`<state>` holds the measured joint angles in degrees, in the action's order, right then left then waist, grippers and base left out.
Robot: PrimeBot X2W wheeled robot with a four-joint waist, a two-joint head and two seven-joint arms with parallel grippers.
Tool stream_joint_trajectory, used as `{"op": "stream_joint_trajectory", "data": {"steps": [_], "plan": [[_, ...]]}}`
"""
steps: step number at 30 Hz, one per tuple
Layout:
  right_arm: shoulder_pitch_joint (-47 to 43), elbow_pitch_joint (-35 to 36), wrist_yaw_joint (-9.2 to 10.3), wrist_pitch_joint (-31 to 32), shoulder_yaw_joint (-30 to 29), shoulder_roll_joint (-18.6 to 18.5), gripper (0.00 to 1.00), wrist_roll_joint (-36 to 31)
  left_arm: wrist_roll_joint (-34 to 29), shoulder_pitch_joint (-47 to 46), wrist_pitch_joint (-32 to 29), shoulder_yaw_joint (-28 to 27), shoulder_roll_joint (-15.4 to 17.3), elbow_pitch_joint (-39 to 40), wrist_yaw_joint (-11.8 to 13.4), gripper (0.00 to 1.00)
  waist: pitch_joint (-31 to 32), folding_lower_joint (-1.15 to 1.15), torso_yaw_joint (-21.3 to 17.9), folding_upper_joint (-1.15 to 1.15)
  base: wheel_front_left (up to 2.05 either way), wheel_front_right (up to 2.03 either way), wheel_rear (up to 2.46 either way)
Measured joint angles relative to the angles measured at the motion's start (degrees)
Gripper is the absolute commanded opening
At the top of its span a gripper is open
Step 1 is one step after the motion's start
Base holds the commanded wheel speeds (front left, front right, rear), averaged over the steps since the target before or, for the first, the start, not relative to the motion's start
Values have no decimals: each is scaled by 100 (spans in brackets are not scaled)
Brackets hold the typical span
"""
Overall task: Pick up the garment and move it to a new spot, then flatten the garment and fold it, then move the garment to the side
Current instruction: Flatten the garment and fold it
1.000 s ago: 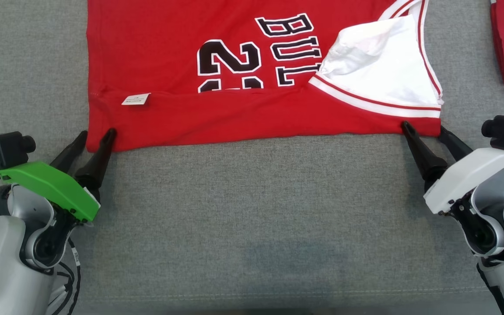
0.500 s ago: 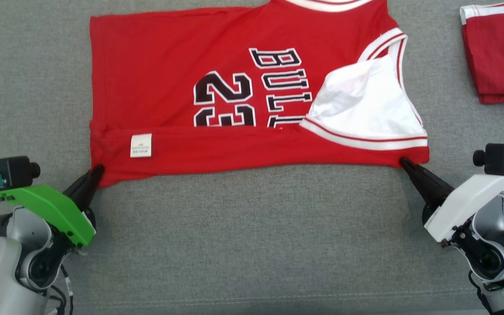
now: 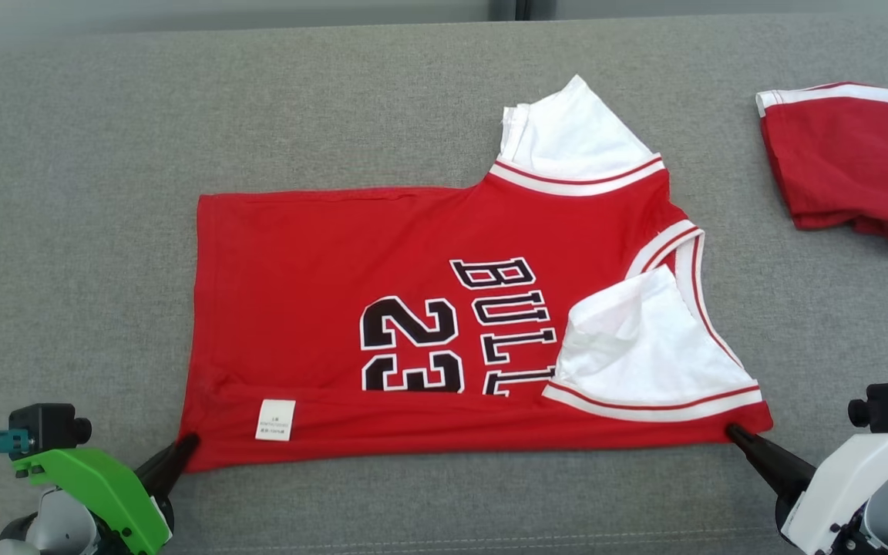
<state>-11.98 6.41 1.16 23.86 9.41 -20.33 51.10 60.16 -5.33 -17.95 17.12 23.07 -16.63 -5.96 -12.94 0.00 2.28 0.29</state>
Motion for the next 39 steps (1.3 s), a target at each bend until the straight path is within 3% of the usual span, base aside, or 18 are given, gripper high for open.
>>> {"op": "stream_joint_trajectory", "data": {"steps": [1,2,3,4,5,12,15,17,24,39], "plan": [[-46,44,3,-1,5,-36,0,-36,19,59,-20,-7,3,56,35,0,11,0,-5,0,0,0,0],[-66,89,36,-1,10,-88,36,-102,19,83,-25,-9,2,98,73,4,3,0,-7,0,0,0,0],[-69,121,55,20,31,-152,80,-190,20,88,-55,-8,2,144,92,41,-18,0,-9,0,0,0,0],[-70,156,65,41,40,-192,100,-268,20,88,-75,-5,4,205,92,93,-47,0,-10,0,0,0,0],[-75,192,111,41,42,-231,100,-324,21,88,-102,-4,4,259,103,100,-85,0,-12,0,0,0,0],[111,800,145,20,-158,-513,100,-570,-122,26,-37,-180,365,790,178,100,-512,0,-18,0,0,0,0],[817,1135,147,-36,-343,-705,100,-773,-372,-343,22,-355,702,990,230,100,-721,0,-27,0,0,0,0],[1414,1254,147,-38,-396,-732,100,-878,-425,-741,62,-499,762,1061,302,100,-865,0,-33,0,0,0,0],[3156,884,244,153,-108,-659,100,-1203,-478,-2004,-134,-197,439,1147,355,100,-1463,0,-4,0,0,0,0],[5273,-318,401,503,192,-627,100,-1920,-800,-3327,-309,164,82,634,364,100,-2542,0,368,0,0,0,0]]}}
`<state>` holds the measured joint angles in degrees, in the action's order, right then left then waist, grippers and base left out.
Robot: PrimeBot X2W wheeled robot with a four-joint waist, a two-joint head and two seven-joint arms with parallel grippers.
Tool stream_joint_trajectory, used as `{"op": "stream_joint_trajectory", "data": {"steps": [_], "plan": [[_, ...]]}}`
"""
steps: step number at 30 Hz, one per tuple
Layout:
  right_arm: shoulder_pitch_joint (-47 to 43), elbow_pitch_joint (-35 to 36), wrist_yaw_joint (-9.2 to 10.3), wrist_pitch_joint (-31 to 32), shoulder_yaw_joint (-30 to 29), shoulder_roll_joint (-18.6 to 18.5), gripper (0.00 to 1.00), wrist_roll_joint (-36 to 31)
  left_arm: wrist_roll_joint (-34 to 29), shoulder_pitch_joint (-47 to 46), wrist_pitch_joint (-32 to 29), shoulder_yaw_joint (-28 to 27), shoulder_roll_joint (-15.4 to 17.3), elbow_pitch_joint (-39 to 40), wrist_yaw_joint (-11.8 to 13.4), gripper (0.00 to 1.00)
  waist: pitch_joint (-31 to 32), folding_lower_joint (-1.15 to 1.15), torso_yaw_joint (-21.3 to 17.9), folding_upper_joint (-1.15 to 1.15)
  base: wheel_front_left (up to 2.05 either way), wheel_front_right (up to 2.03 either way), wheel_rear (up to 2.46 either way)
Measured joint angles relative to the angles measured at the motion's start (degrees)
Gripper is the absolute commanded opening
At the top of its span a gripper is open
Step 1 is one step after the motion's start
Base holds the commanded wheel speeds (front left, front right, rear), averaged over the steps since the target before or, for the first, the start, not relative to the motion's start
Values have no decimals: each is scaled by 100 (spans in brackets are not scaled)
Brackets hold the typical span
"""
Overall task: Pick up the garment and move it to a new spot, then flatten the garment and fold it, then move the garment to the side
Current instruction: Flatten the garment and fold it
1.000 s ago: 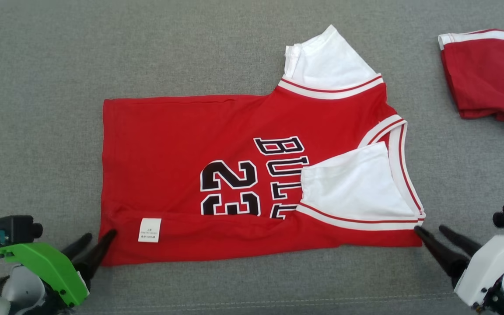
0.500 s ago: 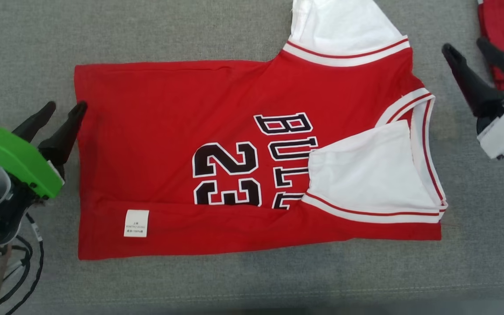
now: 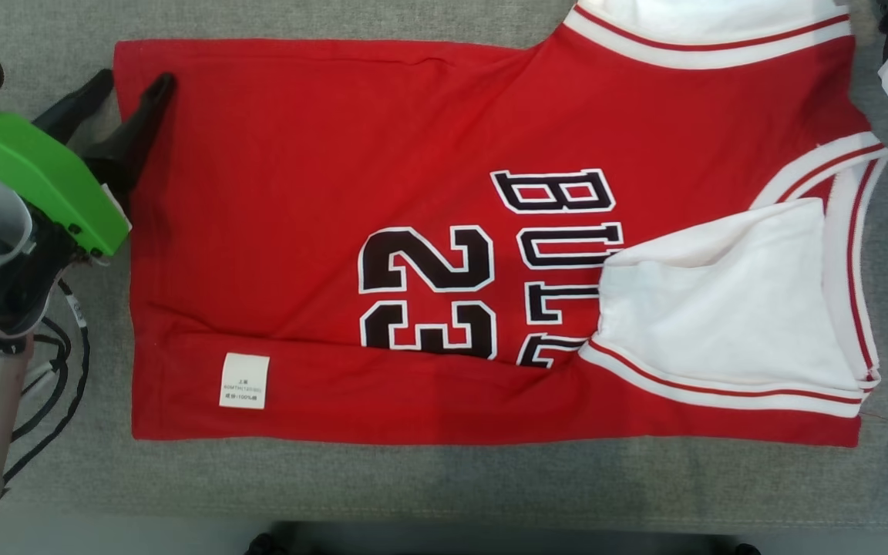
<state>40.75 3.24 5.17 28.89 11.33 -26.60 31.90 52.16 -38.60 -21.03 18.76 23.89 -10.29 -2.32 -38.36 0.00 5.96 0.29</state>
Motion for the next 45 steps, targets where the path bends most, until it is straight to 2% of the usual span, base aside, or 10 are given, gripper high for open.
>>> {"op": "stream_joint_trajectory", "data": {"steps": [5,6,7,10,16,18,19,31,38,45], "plan": [[368,-424,-2,23,225,193,100,-80,-79,-302,96,108,-174,-157,-142,100,-216,0,213,0,0,0,0],[424,-495,-3,23,285,282,100,-79,-71,-336,94,124,-193,-176,-188,93,-248,0,249,0,0,0,0],[483,-568,-4,21,341,365,100,-79,-52,-374,93,145,-222,-194,-221,47,-278,0,283,0,0,0,0],[585,-799,-31,-44,400,441,100,-81,-3,-471,94,183,-309,-278,-271,0,-329,0,372,0,0,0,0],[831,-1152,-62,-137,386,386,100,-151,63,-579,94,275,-504,-465,-330,0,-316,0,532,0,0,0,0],[864,-1210,-62,-141,391,409,26,-153,68,-585,94,286,-506,-490,-356,0,-311,0,548,0,0,0,0],[899,-1272,-62,-158,392,442,0,-155,89,-597,96,297,-513,-522,-379,0,-306,0,558,0,0,0,0],[1048,-1563,-381,-677,428,720,0,-35,113,-638,305,330,-522,-817,-482,0,-206,0,511,0,0,0,0],[964,-1396,-661,-1094,357,792,0,140,113,-627,459,331,-494,-1057,-521,0,-31,0,383,0,0,0,0],[438,-1039,-777,-1532,151,833,0,388,126,-511,662,341,-488,-1212,-521,0,226,0,271,0,0,0,0]]}}
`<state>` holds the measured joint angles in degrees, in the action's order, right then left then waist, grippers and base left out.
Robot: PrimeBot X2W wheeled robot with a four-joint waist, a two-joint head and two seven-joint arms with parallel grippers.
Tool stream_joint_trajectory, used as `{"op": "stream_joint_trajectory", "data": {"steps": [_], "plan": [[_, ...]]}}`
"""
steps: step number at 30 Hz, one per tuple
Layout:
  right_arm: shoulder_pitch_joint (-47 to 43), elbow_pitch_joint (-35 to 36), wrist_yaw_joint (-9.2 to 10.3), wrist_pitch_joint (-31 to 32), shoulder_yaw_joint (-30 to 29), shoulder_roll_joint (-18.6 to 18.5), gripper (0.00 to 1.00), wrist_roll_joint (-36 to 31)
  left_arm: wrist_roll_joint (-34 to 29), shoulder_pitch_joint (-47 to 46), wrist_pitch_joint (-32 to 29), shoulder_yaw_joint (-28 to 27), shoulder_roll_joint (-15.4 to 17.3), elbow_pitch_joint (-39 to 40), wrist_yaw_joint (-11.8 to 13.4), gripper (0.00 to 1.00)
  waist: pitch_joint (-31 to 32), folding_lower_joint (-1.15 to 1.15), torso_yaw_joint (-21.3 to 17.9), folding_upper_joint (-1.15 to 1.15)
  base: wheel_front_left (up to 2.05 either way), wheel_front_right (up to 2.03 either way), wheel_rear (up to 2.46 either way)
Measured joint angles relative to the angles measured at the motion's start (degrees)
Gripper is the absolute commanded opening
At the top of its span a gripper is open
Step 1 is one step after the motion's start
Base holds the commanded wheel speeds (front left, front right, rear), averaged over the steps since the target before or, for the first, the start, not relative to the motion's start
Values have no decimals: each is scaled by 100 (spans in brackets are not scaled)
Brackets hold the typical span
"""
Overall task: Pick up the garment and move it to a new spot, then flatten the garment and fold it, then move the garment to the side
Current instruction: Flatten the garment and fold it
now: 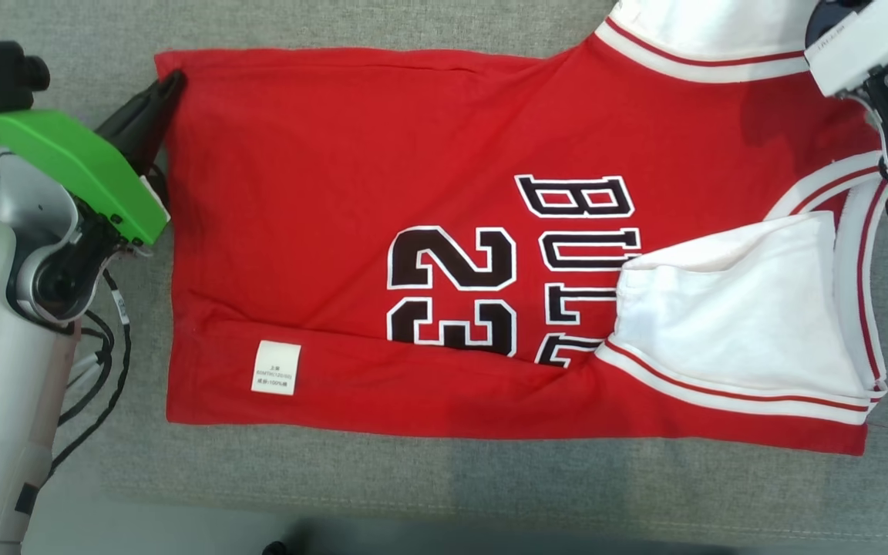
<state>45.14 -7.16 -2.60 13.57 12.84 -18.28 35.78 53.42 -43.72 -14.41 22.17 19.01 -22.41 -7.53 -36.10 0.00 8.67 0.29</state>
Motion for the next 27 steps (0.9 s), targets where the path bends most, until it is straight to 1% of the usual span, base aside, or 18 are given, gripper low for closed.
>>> {"op": "stream_joint_trajectory", "data": {"steps": [4,6,12,18,24,27], "plan": [[-357,210,-9,-141,-92,-34,0,12,36,141,121,27,0,-73,0,0,172,0,-23,0,0,0,0],[-583,265,-43,-207,-77,-23,0,25,36,226,234,15,11,-110,0,0,263,0,-29,0,0,0,0],[-1335,365,-41,-382,-99,41,0,238,36,497,493,11,13,-253,0,0,578,0,-55,0,0,0,0],[-2001,630,-42,-581,-87,287,0,401,107,777,649,23,23,-314,0,0,916,0,-97,0,0,0,0],[-2436,991,-42,-750,-63,388,0,477,196,1042,775,40,114,-353,0,0,1238,0,-193,0,0,0,0],[-2504,1211,-36,-749,-80,386,0,522,233,1130,792,18,234,-360,0,0,1348,0,-293,0,0,0,0]]}}
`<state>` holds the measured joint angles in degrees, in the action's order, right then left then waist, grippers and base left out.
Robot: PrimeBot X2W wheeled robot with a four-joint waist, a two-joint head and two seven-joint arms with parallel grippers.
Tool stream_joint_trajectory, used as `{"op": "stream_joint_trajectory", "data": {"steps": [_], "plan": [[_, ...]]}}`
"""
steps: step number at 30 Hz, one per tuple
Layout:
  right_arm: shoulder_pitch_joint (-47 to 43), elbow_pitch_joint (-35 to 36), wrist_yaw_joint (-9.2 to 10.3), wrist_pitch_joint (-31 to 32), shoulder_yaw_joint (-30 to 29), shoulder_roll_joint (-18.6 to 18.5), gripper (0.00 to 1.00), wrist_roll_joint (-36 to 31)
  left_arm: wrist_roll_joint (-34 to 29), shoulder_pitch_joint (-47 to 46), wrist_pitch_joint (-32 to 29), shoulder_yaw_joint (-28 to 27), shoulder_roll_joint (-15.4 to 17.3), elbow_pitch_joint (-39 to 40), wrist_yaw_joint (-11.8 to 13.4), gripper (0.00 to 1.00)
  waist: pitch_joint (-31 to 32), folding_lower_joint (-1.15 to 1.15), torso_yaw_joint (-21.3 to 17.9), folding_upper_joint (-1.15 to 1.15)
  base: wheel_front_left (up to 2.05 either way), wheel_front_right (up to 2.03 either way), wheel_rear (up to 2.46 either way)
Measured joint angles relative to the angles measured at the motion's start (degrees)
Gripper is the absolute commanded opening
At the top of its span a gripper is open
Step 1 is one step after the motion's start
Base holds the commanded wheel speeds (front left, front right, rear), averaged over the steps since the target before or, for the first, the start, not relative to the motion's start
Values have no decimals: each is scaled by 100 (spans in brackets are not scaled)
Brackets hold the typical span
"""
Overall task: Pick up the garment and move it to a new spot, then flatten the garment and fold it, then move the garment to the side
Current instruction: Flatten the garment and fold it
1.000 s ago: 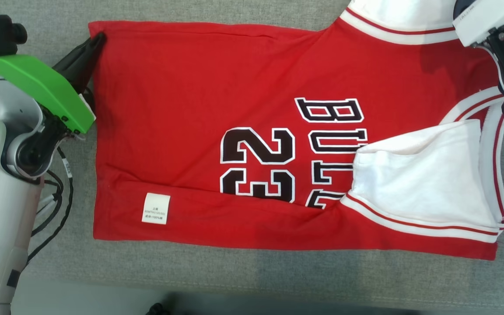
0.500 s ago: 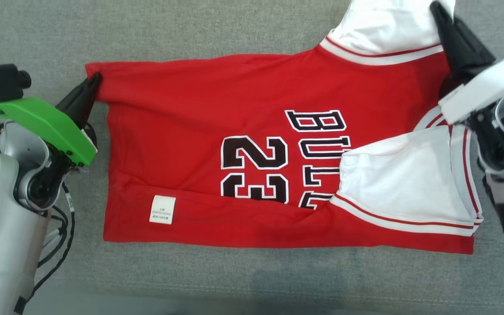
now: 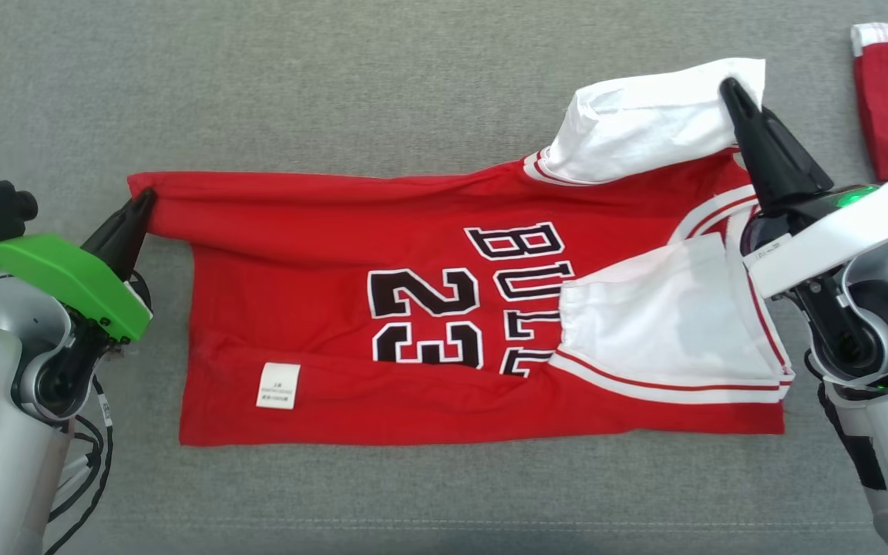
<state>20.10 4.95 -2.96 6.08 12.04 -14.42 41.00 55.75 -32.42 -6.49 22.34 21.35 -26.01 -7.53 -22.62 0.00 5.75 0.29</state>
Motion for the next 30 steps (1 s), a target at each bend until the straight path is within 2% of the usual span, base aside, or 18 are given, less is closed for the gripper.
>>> {"op": "stream_joint_trajectory", "data": {"steps": [8,18,30], "plan": [[1,353,116,270,-143,-366,0,-49,7,-155,7,58,43,263,0,0,-19,0,-286,0,0,0,0],[147,420,164,455,-25,-388,0,-192,2,-373,187,178,7,266,0,0,-341,0,-278,0,0,0,0],[231,513,214,436,-40,-409,0,-291,38,-400,594,265,-123,252,0,0,-331,0,-127,0,0,0,0]]}}
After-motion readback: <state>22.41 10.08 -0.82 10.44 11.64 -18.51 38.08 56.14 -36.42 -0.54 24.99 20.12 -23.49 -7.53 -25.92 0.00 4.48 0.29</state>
